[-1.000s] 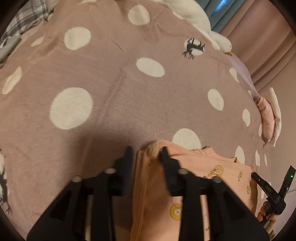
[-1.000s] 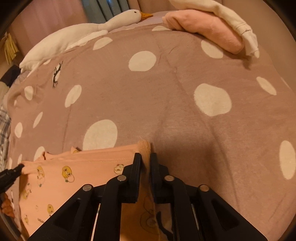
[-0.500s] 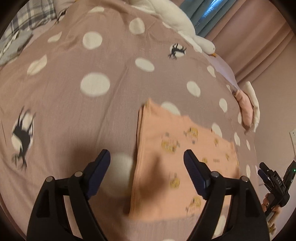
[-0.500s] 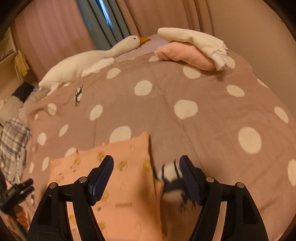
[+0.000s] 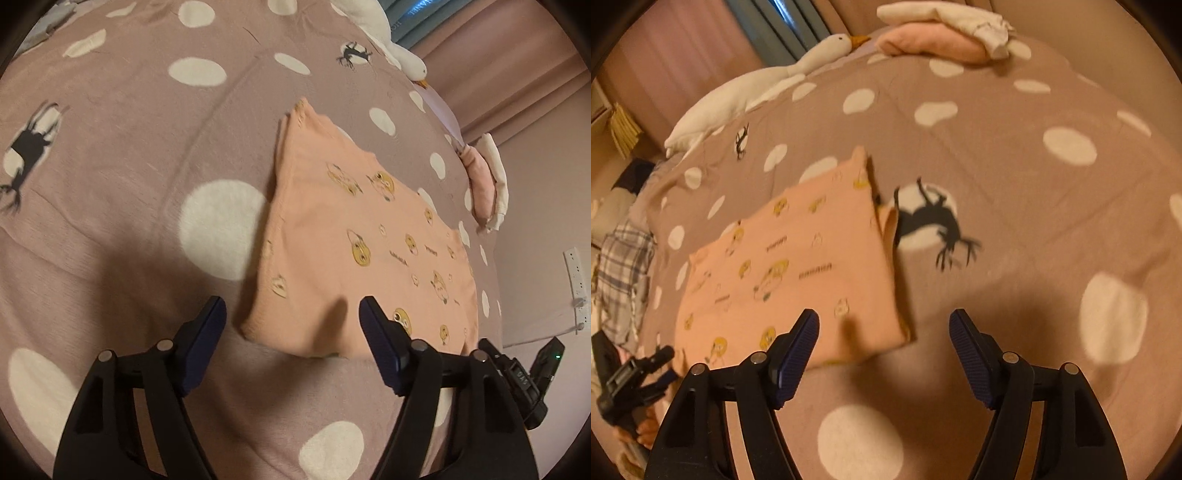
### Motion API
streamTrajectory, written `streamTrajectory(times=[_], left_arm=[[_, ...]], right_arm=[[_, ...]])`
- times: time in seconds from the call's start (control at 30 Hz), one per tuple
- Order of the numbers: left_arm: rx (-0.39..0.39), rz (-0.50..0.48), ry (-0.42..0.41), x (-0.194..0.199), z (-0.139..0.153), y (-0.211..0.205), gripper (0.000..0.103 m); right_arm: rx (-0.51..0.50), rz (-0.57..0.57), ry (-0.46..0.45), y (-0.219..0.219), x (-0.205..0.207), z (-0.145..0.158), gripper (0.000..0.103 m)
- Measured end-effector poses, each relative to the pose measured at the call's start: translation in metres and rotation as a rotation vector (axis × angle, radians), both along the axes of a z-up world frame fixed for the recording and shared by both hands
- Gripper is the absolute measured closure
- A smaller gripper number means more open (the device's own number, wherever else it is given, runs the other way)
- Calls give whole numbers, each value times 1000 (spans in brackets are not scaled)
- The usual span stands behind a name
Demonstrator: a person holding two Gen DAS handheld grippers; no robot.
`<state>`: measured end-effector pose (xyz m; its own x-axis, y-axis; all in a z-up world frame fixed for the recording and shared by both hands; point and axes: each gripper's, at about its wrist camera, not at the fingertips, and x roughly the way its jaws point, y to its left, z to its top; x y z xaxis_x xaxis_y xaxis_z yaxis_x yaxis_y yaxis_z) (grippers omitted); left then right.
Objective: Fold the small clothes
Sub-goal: 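Close both tools on the edge of the folded sleepsuit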
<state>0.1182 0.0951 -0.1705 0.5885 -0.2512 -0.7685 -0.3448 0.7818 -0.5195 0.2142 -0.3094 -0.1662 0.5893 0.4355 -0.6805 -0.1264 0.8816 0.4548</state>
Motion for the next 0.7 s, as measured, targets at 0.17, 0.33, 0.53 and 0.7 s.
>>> streamTrajectory(times=[0.17, 0.33, 0.53, 0.7], left_arm=[[-19, -8, -11, 9, -8, -5, 30], [-81, -2, -34, 23, -13, -3, 30], [-109, 28, -49, 33, -17, 3, 49], [-139, 61, -41, 38, -22, 10, 87]], right_arm=[[43, 39, 52, 11, 1, -12, 30], [121, 63, 53, 17, 10, -16, 30], [171, 56, 39, 25, 24, -15, 33], [154, 3, 45, 25, 32, -15, 63]])
